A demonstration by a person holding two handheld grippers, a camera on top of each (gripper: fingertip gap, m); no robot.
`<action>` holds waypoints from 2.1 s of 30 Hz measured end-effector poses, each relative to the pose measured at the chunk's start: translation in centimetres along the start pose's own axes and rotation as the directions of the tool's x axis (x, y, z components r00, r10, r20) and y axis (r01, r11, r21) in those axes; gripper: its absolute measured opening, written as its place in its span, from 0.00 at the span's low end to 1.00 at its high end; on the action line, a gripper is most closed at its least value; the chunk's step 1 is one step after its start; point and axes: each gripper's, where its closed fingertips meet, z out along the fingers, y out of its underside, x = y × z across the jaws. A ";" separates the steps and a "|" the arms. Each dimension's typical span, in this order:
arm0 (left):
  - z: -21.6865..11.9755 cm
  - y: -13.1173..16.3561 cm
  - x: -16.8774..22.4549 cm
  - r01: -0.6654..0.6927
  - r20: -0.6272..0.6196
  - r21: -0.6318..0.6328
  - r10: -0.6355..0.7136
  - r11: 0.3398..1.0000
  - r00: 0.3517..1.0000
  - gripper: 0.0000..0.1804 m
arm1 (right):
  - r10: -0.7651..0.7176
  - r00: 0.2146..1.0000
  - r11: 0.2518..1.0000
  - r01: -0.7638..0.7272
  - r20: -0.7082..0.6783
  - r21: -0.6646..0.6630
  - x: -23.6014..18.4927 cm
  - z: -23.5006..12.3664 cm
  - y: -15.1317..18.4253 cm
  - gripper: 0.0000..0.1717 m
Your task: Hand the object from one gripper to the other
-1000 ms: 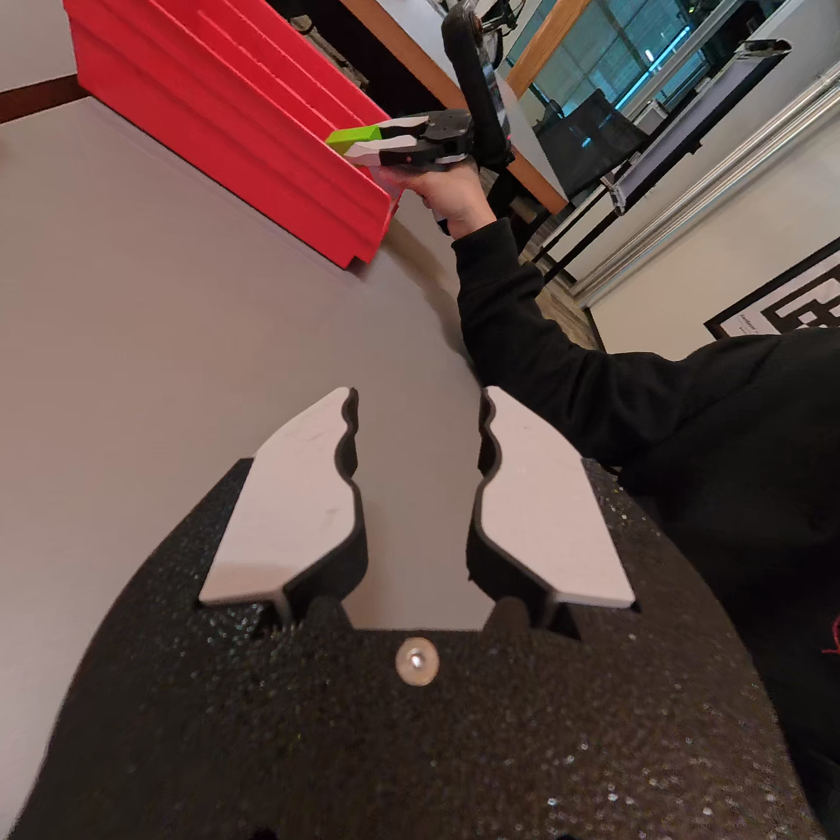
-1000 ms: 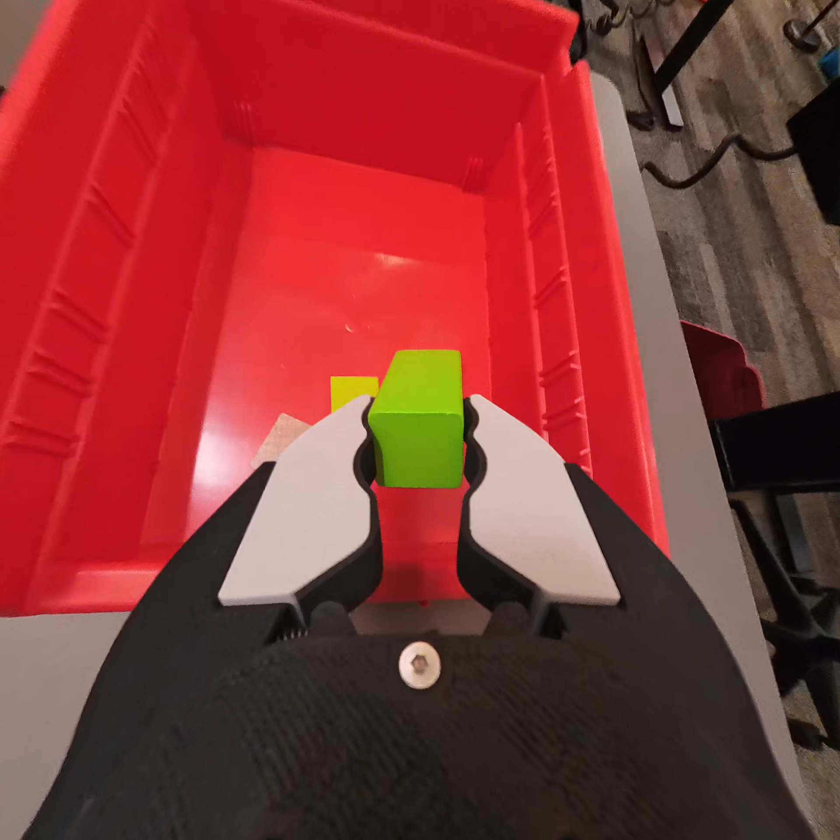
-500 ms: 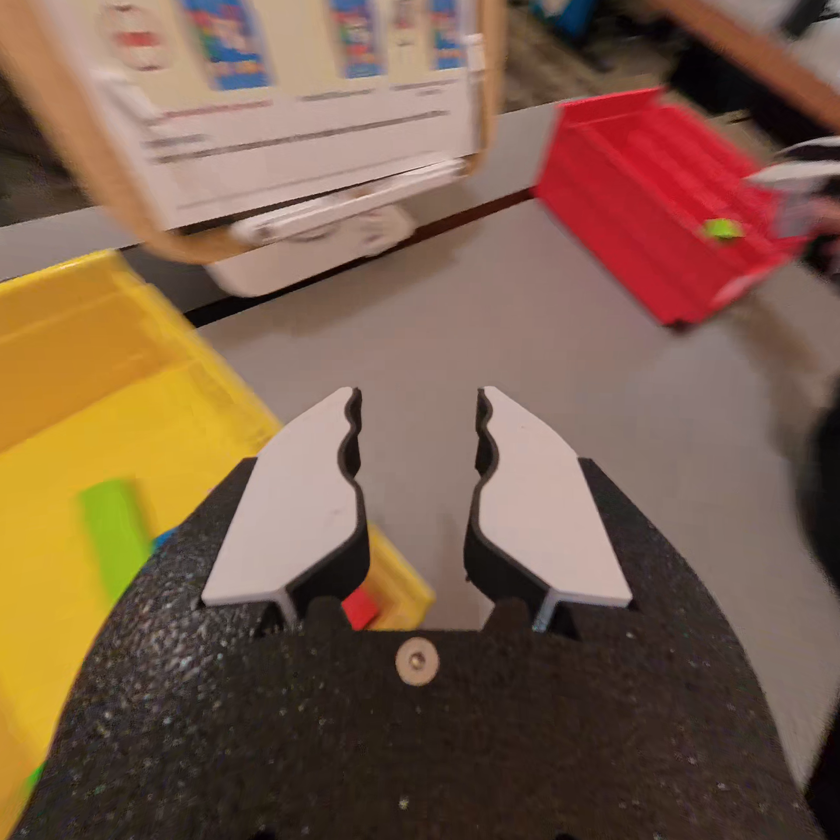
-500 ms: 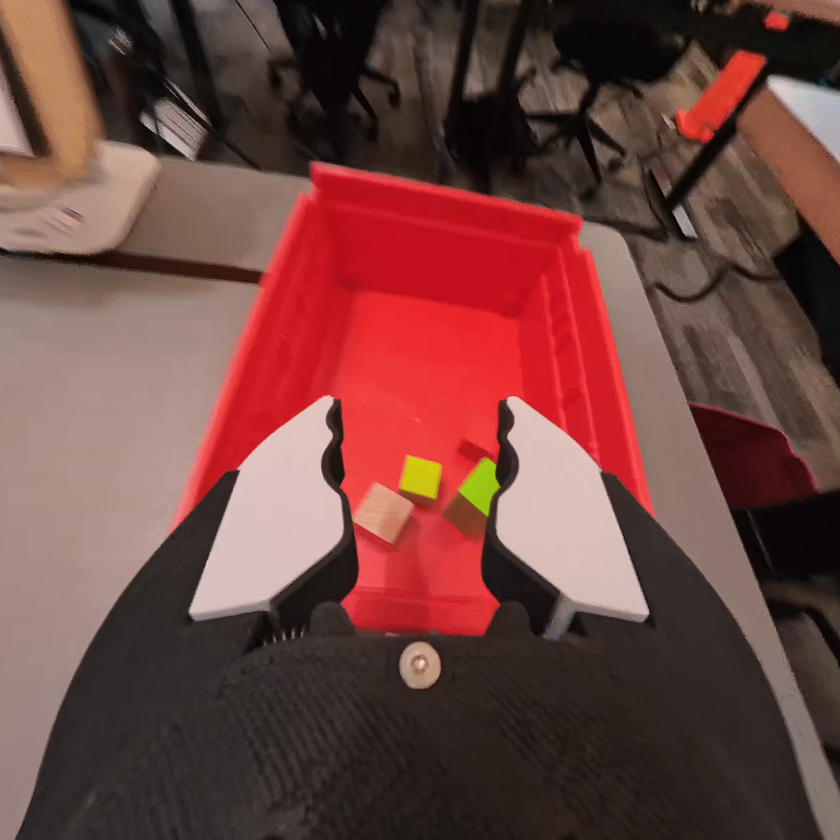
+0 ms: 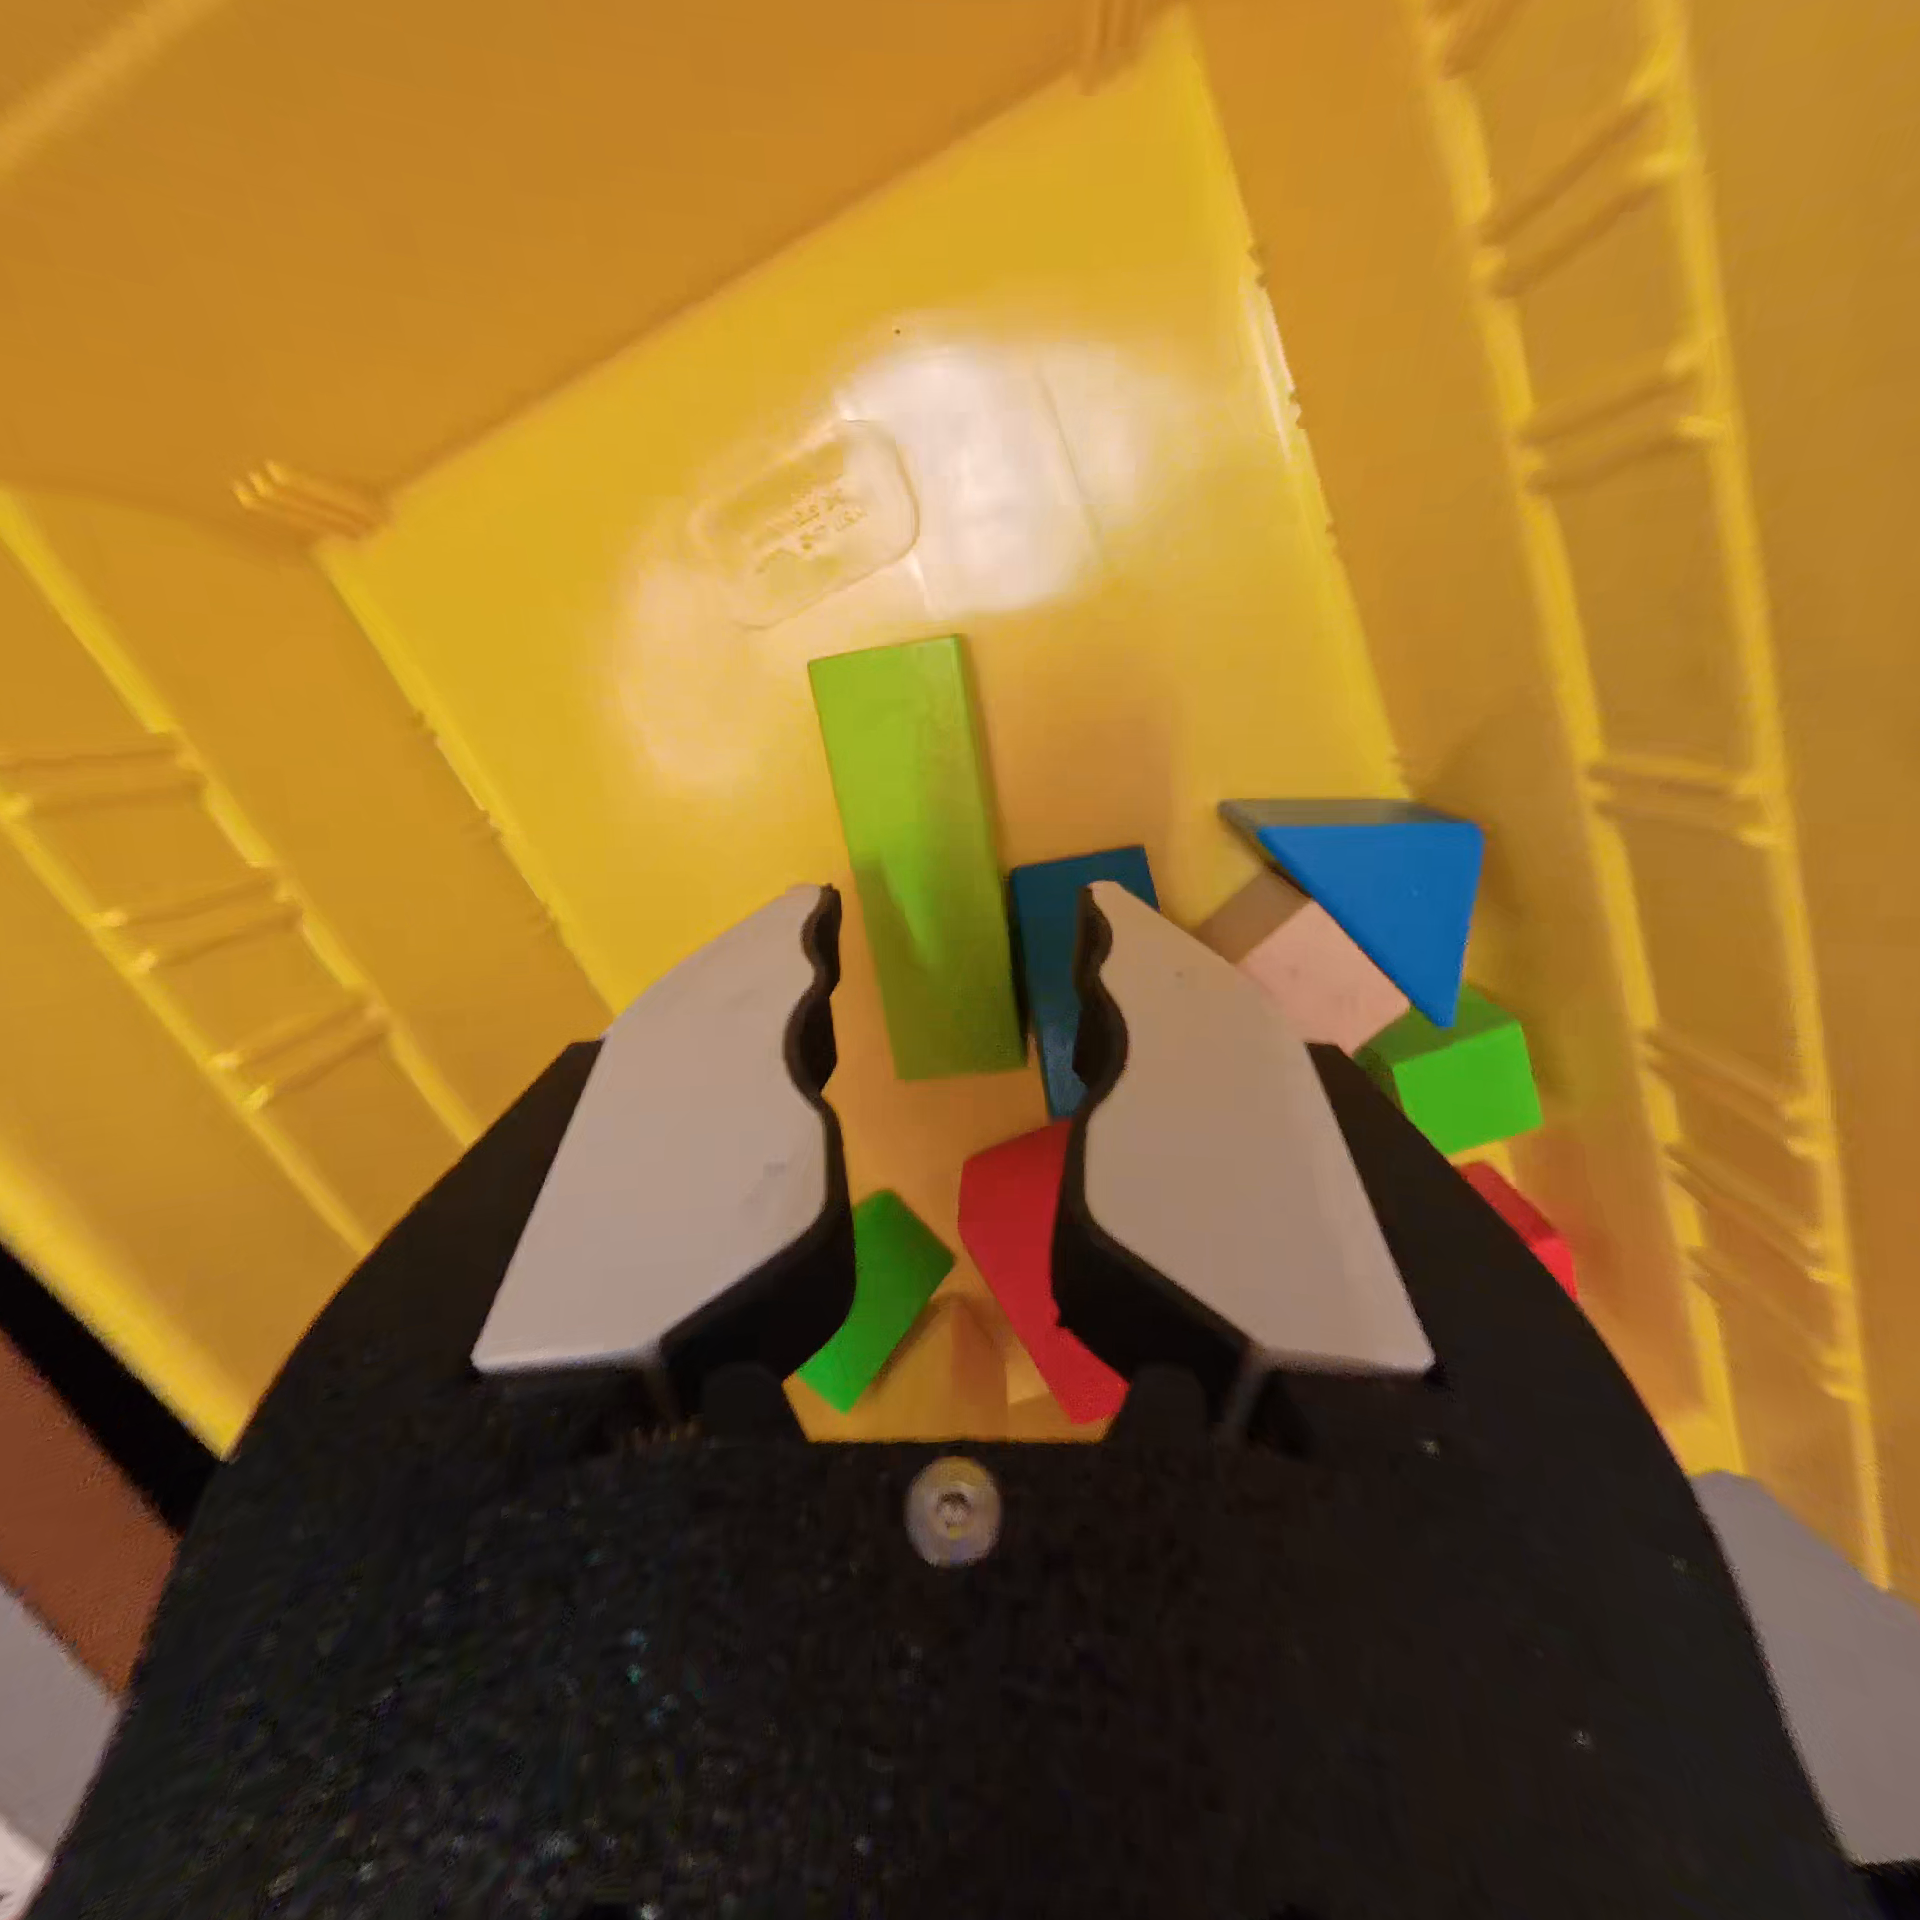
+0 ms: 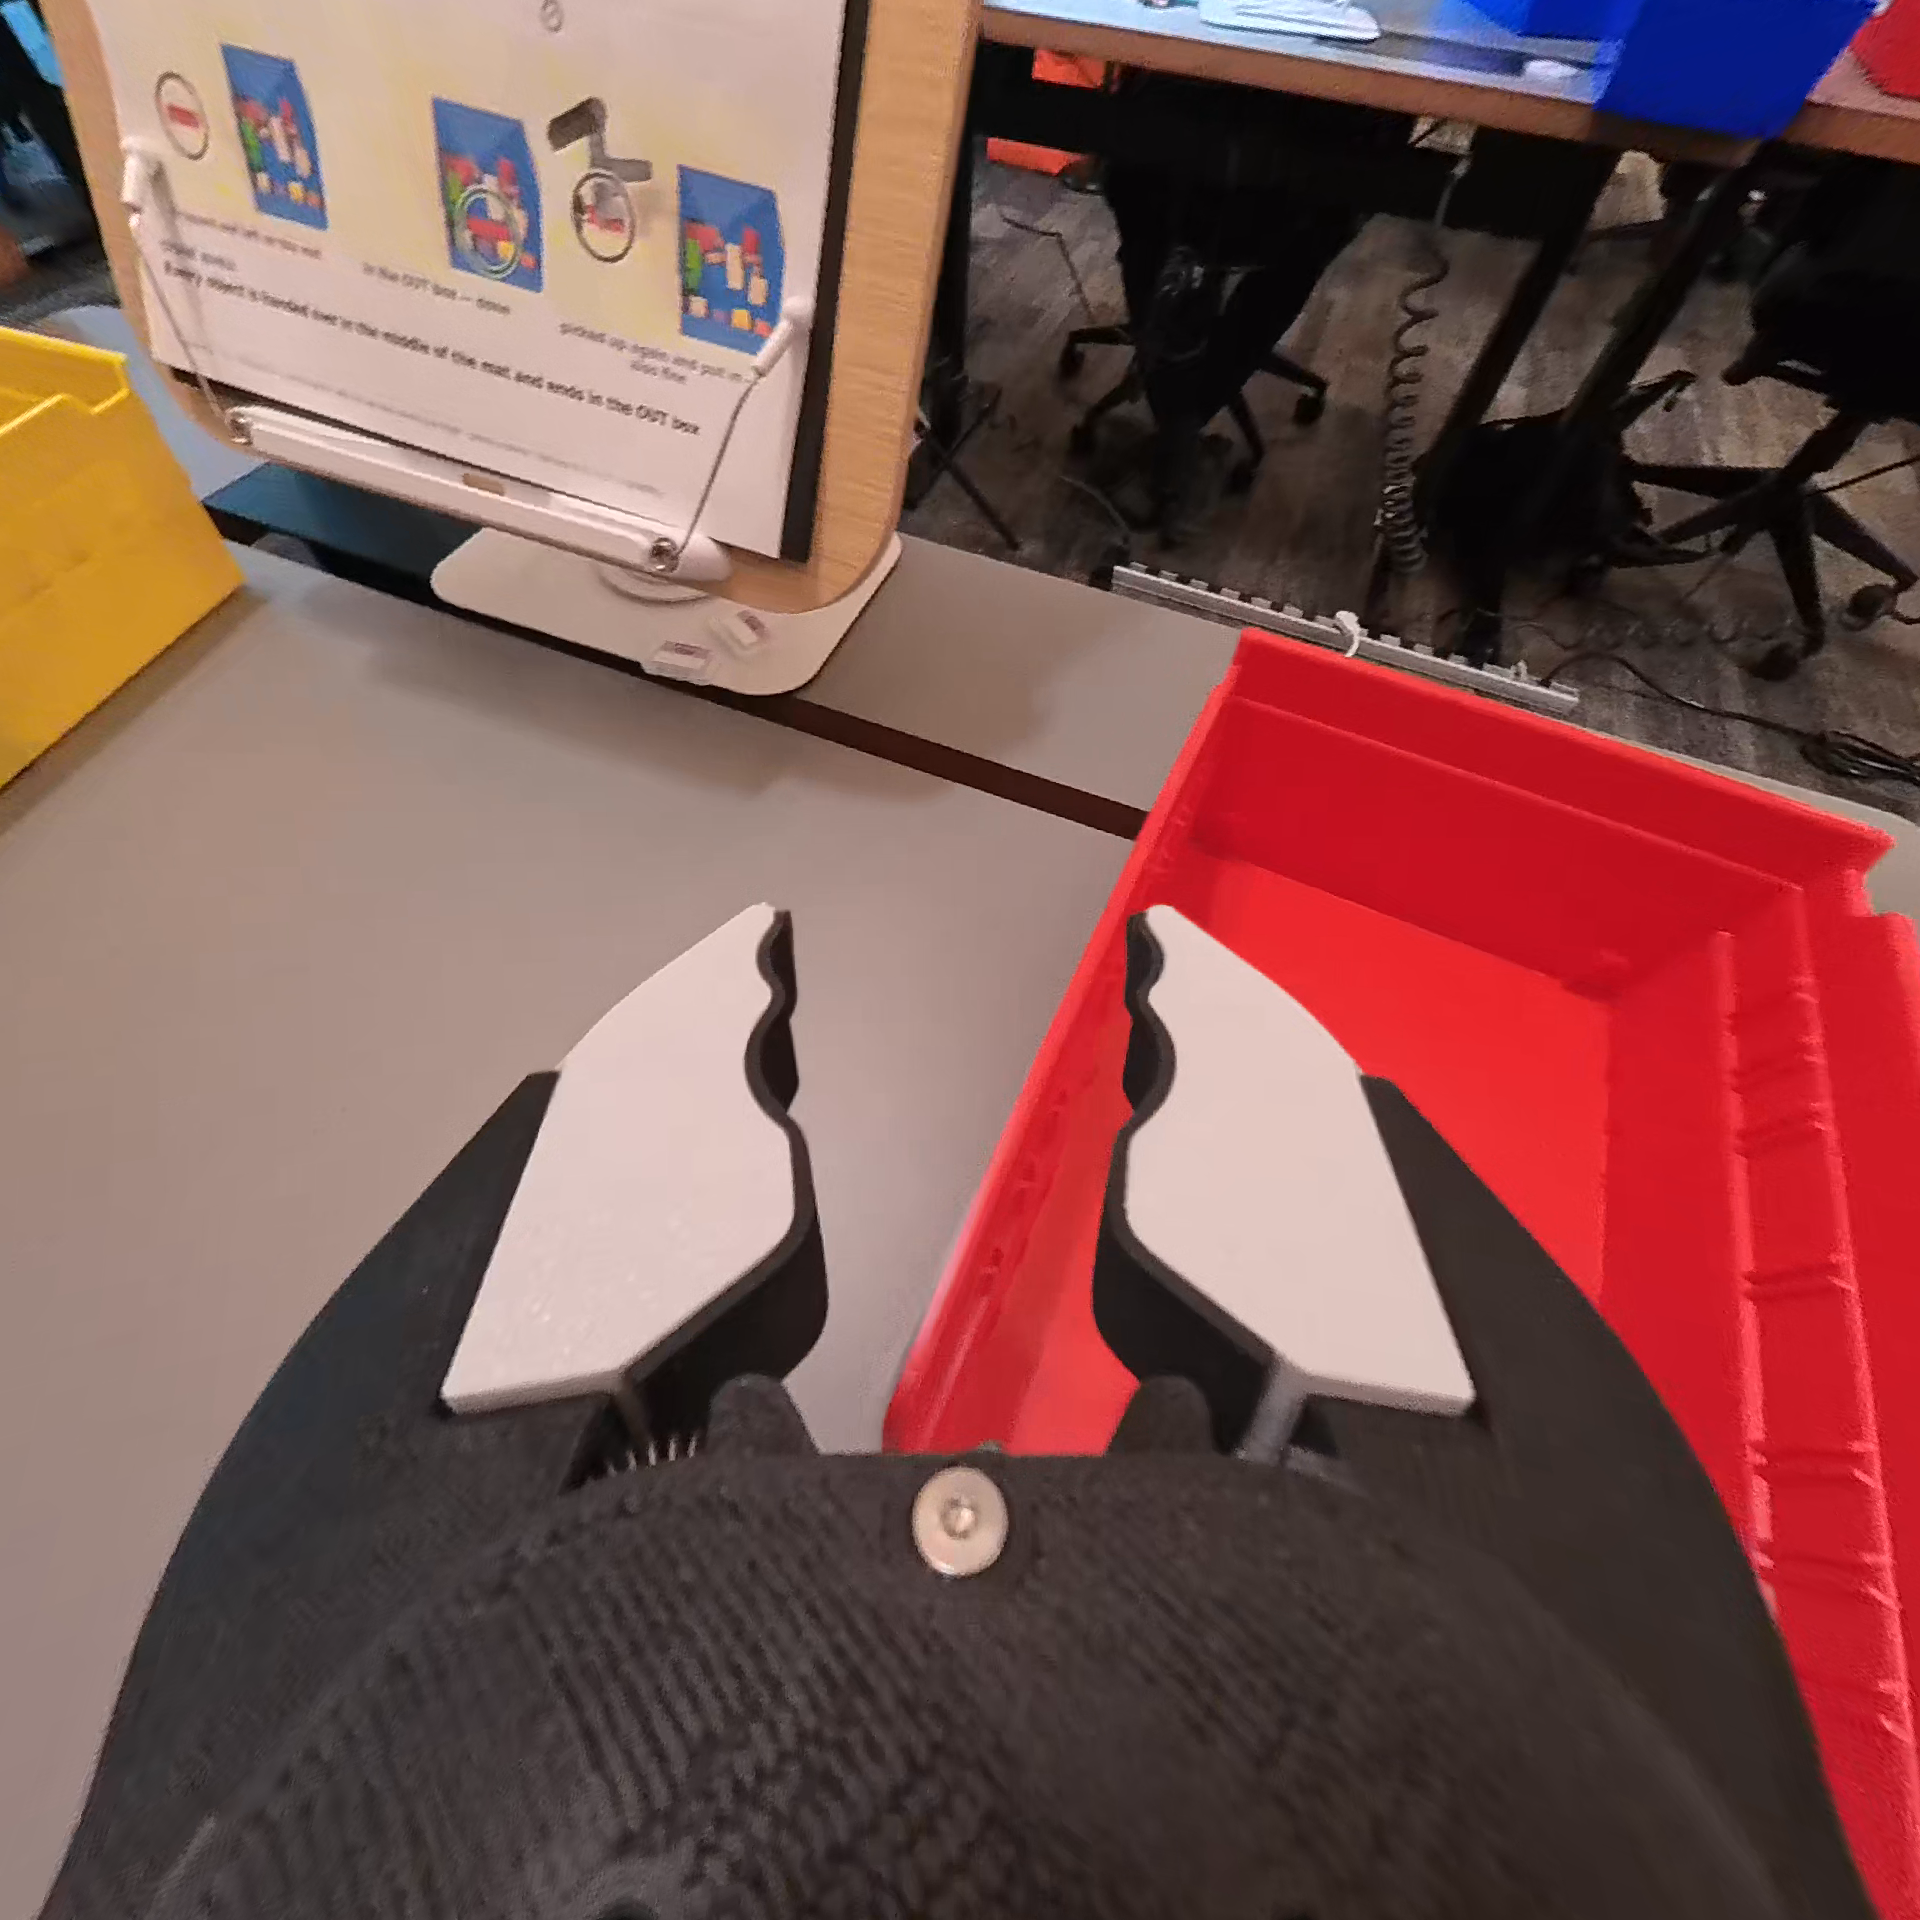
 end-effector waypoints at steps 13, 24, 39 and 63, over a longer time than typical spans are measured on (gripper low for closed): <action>2.6 1.6 0.3 0.048 -0.110 -0.102 -0.059 0.994 0.992 0.17 | -0.045 0.988 0.999 0.043 0.146 0.021 -4.0 1.2 -0.9 0.38; -12.8 -1.3 12.3 -0.108 -0.580 0.337 0.297 0.935 0.758 0.17 | -0.318 0.826 0.926 0.166 0.464 0.340 -13.1 -1.3 -5.1 0.52; -17.1 9.3 31.8 -0.438 -0.835 0.536 0.530 0.722 -0.148 0.17 | -0.748 0.105 0.647 0.335 0.655 0.685 -29.1 -9.1 -0.1 0.43; -15.5 9.7 32.3 -0.414 -0.840 0.536 0.513 0.736 -0.177 0.17 | -0.746 -0.141 0.508 0.513 0.651 0.692 -32.0 -7.9 5.0 0.10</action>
